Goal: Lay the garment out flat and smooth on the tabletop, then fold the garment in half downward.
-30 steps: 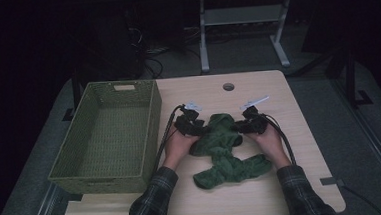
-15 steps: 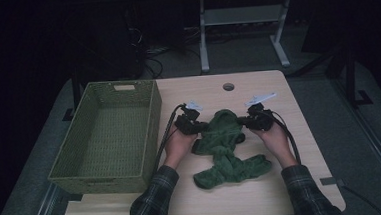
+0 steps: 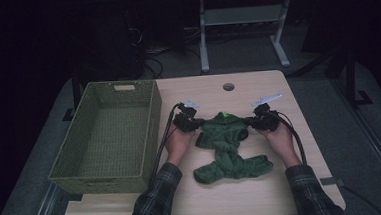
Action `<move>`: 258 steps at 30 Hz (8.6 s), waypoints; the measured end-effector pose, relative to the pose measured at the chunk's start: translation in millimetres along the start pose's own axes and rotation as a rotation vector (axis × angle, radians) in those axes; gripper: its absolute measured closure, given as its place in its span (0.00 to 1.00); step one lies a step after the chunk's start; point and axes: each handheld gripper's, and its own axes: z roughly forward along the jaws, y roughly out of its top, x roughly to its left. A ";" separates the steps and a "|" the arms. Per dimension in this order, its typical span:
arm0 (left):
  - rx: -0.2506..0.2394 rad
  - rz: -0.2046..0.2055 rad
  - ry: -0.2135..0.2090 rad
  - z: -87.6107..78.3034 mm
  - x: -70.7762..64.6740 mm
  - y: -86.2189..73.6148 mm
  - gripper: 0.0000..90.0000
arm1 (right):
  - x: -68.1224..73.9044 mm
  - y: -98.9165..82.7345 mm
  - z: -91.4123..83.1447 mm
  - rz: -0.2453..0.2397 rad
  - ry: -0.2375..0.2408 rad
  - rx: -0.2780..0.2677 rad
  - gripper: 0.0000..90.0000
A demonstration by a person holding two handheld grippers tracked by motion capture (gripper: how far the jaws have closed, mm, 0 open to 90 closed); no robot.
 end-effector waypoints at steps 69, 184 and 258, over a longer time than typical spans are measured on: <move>-0.004 0.258 -0.077 -119.7 -104.5 -127.2 0.14 | 47.0 -62.0 -82.1 -0.003 0.004 -0.089 0.46; 0.022 0.264 -0.129 -109.5 -97.9 -141.5 0.14 | 137.6 -43.1 -70.4 -0.144 0.273 -0.218 0.93; 0.025 0.267 -0.128 -109.2 -97.4 -140.7 0.15 | 53.9 -123.3 -118.9 -0.039 0.054 -0.090 0.77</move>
